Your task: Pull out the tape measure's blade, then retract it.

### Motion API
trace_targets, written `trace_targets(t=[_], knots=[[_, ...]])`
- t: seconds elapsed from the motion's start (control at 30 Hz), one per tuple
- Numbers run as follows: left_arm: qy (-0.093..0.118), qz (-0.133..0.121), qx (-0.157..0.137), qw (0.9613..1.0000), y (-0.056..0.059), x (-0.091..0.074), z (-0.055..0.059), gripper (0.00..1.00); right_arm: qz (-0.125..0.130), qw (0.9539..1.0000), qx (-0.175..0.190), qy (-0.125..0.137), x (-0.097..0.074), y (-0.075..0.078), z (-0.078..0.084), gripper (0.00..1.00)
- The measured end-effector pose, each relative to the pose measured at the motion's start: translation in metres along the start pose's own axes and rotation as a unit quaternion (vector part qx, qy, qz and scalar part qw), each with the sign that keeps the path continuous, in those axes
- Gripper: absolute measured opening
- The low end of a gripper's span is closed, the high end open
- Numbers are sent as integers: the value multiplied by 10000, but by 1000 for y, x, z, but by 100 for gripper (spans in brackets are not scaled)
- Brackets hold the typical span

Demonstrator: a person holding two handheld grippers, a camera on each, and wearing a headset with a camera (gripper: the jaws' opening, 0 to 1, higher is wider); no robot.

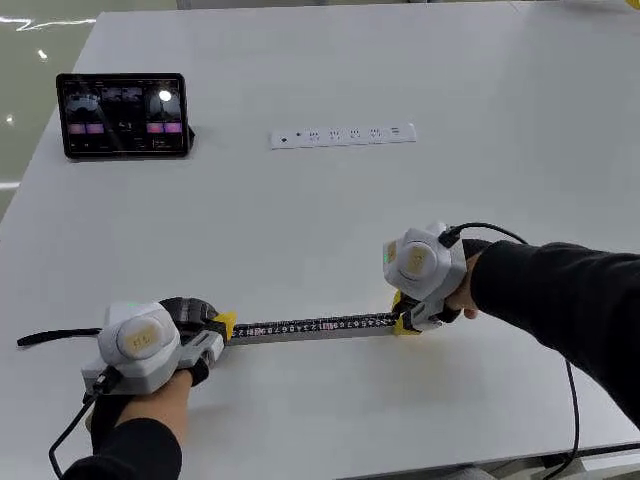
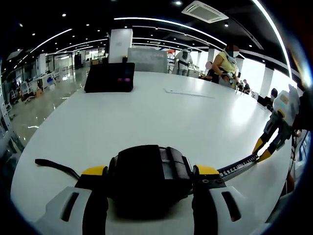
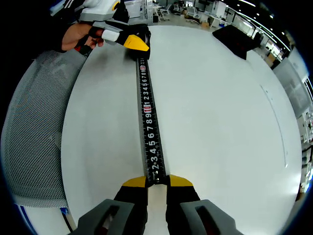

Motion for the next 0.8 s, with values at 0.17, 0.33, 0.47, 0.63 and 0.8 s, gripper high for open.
trace_targets(t=[0.17, 0.33, 0.47, 0.63, 0.8], knots=[[-10, 13, 80, 10000, -1, -1, 0, 65, -5, 10000, 28, 8, 0, 0, -1, 9], [-40, 25, 72, 10000, -1, -2, 0, 65, -18, 10000, 49, 26, 0, 0, -1, 9], [-57, 40, 56, 10000, -1, -1, 1, 65, -6, 9999, 103, 9, 0, 0, -1, 9], [-61, 54, 47, 10000, -1, -2, 1, 65, 0, 9999, 130, 16, 0, 0, -1, 9], [-139, 79, 43, 9999, 0, -2, 2, 65, -13, 9994, 312, 153, -1, 1, 2, 9]])
Point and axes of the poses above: the centre of the closed fingertips' face, and the gripper's own axes: x roughly forward along the fingers, y roughly to its right, z roughly out of its underside, the point moved 10 cm from there along -x, roughly backward along the fingers, and after that the axes turned 13 degrees about -z, right-handed, at the moved point
